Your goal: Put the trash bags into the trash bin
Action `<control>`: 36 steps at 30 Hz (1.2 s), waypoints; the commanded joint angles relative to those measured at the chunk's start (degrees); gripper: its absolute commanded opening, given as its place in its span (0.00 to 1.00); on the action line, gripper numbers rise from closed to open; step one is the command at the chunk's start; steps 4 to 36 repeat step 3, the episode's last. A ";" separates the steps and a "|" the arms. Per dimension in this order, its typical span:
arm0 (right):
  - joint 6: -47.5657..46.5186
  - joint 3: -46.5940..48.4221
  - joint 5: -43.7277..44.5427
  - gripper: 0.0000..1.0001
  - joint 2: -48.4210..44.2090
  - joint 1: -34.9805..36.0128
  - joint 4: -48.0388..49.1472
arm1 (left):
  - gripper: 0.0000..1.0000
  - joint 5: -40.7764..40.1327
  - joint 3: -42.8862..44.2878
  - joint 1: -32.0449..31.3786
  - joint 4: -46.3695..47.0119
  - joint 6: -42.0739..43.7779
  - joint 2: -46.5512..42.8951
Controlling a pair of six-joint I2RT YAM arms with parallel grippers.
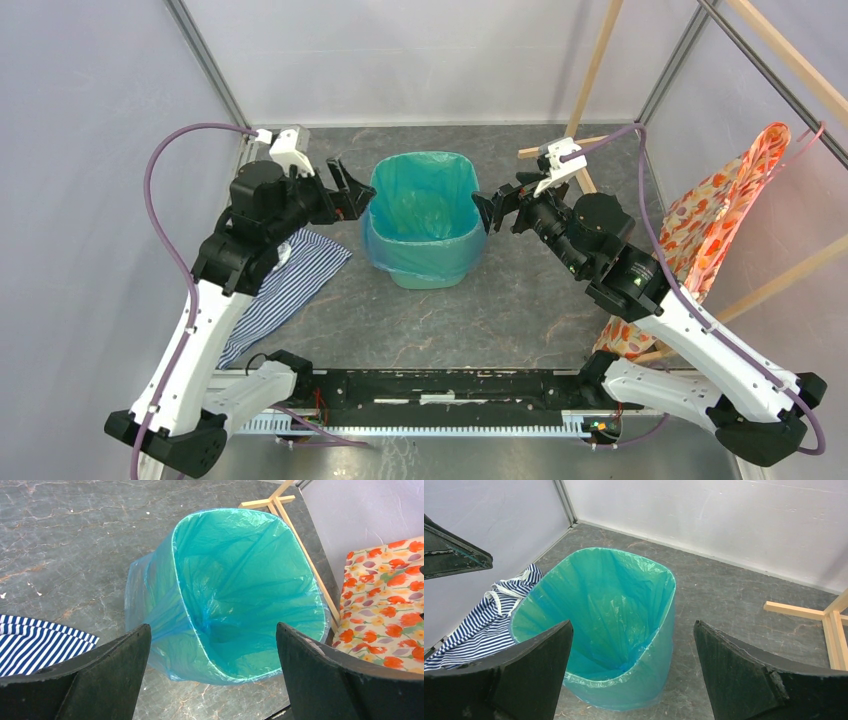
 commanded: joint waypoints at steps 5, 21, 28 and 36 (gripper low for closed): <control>0.54 0.68 0.13 0.98 -0.11 0.09 2.66 | 1.00 -0.58 0.77 -0.02 0.77 3.25 -1.10; 0.54 0.68 0.13 0.98 -0.11 0.09 2.66 | 1.00 -0.58 0.77 -0.02 0.77 3.25 -1.10; 0.54 0.68 0.13 0.98 -0.11 0.09 2.66 | 1.00 -0.58 0.77 -0.02 0.77 3.25 -1.10; 0.54 0.68 0.13 0.98 -0.11 0.09 2.66 | 1.00 -0.58 0.77 -0.02 0.77 3.25 -1.10</control>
